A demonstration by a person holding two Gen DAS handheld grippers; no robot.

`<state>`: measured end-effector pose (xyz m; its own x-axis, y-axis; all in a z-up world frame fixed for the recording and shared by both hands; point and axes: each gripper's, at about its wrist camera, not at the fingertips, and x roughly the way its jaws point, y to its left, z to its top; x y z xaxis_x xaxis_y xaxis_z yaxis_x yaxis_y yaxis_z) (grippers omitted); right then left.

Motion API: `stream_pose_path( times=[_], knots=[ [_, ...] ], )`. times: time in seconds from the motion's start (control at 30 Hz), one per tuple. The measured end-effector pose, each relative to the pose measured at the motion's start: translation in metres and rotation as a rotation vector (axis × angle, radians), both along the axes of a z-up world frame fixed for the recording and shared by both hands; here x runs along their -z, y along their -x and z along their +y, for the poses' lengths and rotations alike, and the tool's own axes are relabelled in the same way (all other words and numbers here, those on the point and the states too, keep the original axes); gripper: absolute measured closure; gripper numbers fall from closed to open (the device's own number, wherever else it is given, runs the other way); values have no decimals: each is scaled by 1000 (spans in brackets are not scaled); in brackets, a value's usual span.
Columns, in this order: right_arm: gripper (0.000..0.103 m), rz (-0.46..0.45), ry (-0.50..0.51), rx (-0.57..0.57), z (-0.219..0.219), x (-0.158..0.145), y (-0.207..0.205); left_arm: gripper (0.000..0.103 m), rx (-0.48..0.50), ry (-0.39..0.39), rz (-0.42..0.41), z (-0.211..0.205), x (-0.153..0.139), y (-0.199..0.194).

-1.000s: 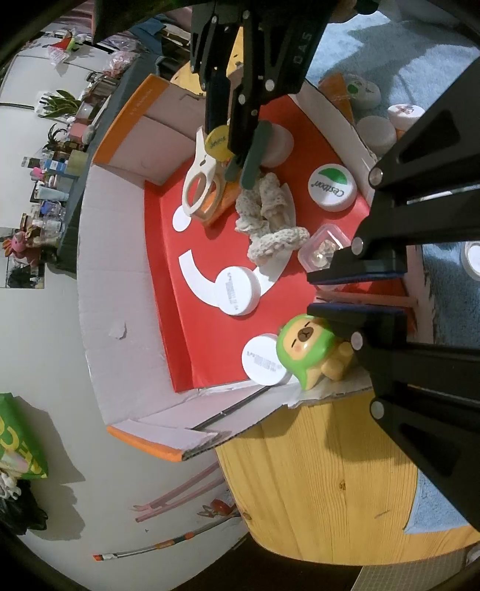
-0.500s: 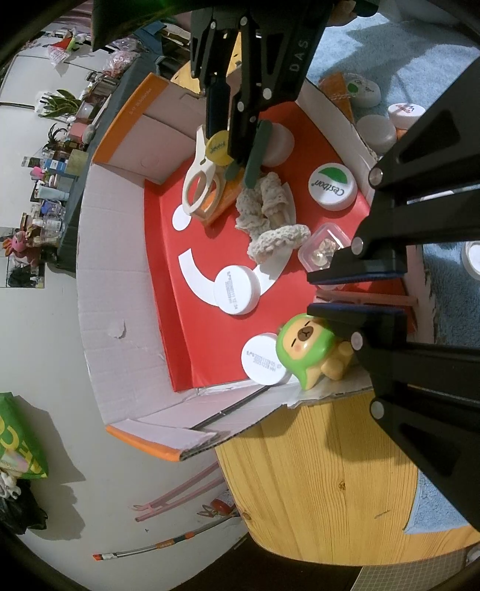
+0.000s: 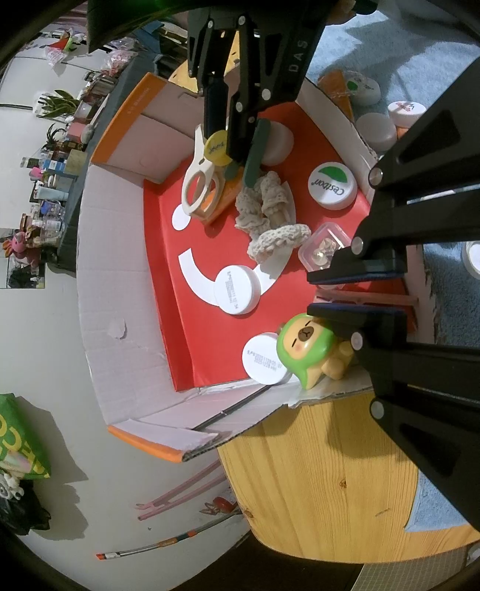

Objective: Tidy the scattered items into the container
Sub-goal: 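Lower the pink clip and yellow cap onto the red box floor, then open both tools to release the pink clip and yellow cap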

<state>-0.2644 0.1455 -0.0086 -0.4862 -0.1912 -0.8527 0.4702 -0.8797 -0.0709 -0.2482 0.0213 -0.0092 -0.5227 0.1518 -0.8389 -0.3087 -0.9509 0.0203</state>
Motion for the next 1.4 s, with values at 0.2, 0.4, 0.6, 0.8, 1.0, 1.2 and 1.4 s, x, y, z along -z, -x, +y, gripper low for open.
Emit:
stream_pose_path(
  times=[0.2, 0.4, 0.6, 0.8, 1.0, 1.2, 1.4],
  knots=[
    [74, 0, -2, 2, 1, 0, 1, 89, 0, 0, 1, 0, 0, -1],
    [72, 0, -1, 7, 0, 1, 1, 83, -3, -5, 3, -1, 0, -1],
    [53, 11, -4, 16, 2, 1, 2, 76, 9, -5, 5, 2, 0, -3],
    [53, 9, 3, 25, 4, 2, 3, 68, 18, -5, 2, 4, 0, -5],
    [52, 19, -2, 32, 5, 0, 1, 61, 26, 12, 8, 8, 0, -8],
    [52, 29, -2, 37, 7, -2, -2, 57, 28, 15, 6, 10, -1, -9],
    [47, 59, 0, 33, 7, -13, -9, 54, 24, 17, 8, 10, -2, -11]
  ],
)
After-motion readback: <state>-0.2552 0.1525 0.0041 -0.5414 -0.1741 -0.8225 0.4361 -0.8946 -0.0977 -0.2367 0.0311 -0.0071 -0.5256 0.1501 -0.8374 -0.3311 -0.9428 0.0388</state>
